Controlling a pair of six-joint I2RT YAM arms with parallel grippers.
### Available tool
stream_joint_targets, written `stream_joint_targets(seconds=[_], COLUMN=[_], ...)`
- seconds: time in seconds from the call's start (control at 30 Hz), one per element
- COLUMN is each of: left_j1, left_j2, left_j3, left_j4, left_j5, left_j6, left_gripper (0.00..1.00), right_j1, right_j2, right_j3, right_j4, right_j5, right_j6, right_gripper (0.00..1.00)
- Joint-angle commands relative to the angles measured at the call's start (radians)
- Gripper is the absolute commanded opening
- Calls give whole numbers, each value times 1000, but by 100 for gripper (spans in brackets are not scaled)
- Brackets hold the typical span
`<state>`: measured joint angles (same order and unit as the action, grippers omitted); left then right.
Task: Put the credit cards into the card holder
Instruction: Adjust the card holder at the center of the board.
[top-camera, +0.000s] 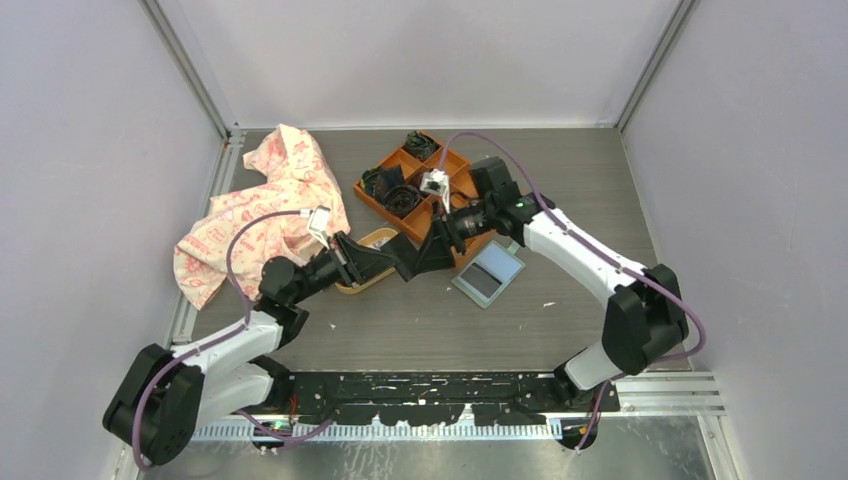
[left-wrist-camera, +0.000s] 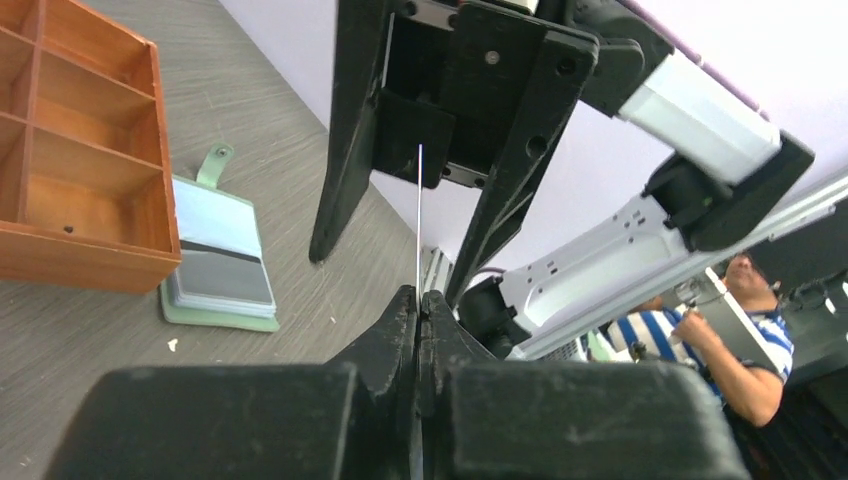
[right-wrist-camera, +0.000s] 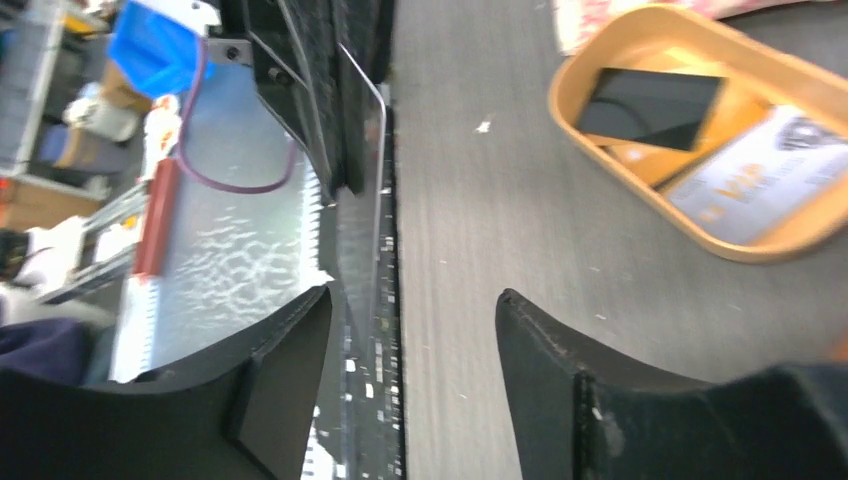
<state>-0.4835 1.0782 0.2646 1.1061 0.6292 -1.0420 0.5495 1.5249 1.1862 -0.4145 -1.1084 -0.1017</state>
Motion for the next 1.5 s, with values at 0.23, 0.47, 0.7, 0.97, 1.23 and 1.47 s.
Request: stream_joint_targets(seconds=[0.23,0.47,0.7,0.97,1.23,1.47], left_j1=[-62,-229,-495,-621,-699,-739], left_j2=[-354,-227,-8,86,98,124], left_j3=[365,788,1169,1300,1321,1332], left_j4=[-1050,-1539,-1696,-1651,-1643,-1624], left_j5=[-370,-594,-880,-978,-1007,-1041], left_j6=[-55,-104,-84,5,15,42], left_gripper=[0,0,0,0,0,0], right_j1=[-246,-292,-359,-434,-465,-469], right_j2=[-210,-245,-237,-209,-203,-186], right_j3=[16,7,5,3,-16,-13], right_j4=[-36,-34,-51,-65,-55,-96], right_j5=[143,151,153,163,163,195], right_j6=[-32,-42,-62,-84,-82,-134], right_gripper=[69,70,70,70,70,70])
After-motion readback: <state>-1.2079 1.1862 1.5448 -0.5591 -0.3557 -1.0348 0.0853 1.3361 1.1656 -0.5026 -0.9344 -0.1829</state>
